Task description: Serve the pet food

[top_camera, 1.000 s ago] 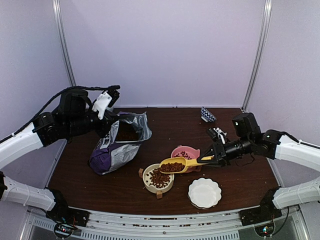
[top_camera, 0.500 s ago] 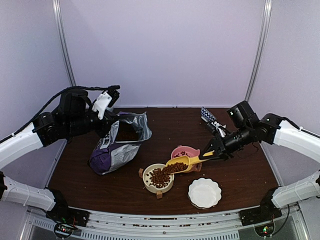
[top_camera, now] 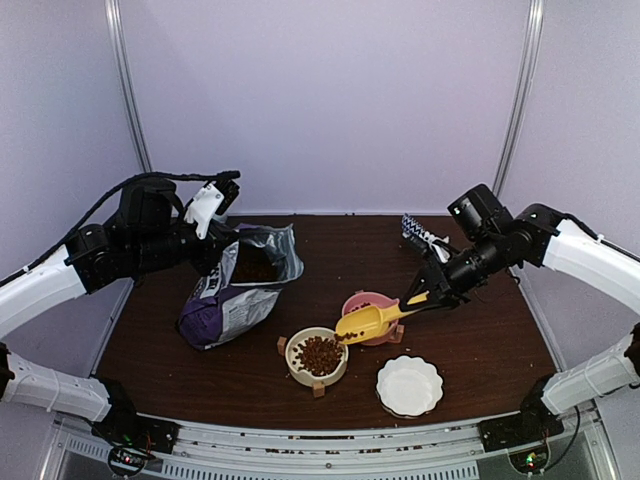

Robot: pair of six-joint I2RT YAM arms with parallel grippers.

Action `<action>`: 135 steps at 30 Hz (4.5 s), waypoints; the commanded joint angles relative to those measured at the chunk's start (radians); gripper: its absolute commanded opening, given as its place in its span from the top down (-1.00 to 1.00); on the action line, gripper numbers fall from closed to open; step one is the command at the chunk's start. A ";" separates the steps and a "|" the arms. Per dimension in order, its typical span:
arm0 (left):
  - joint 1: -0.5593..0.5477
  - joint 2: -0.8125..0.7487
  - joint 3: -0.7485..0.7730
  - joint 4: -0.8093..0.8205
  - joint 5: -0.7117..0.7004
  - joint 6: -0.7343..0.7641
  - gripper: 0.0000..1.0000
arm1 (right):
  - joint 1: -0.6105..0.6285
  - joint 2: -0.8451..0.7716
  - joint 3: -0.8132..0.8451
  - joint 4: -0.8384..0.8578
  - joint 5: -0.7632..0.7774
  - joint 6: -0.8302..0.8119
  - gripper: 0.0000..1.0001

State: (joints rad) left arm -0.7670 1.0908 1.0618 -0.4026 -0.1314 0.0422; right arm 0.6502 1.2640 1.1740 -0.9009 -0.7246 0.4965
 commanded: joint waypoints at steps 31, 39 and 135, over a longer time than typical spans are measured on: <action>0.009 -0.012 0.006 0.039 0.057 0.003 1.00 | 0.051 -0.134 0.068 0.408 -0.065 0.106 0.87; 0.008 -0.002 0.008 0.037 0.163 0.032 1.00 | 0.109 0.000 0.166 0.431 -0.009 0.045 0.86; -0.014 0.018 -0.002 0.048 0.000 0.031 1.00 | 0.013 -0.049 -0.329 1.275 -0.203 0.698 0.89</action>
State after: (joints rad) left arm -0.7849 1.1152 1.0599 -0.4099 -0.0959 0.0734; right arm 0.6868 1.2831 0.8459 0.3832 -0.9237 1.2106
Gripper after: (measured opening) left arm 0.017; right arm 0.240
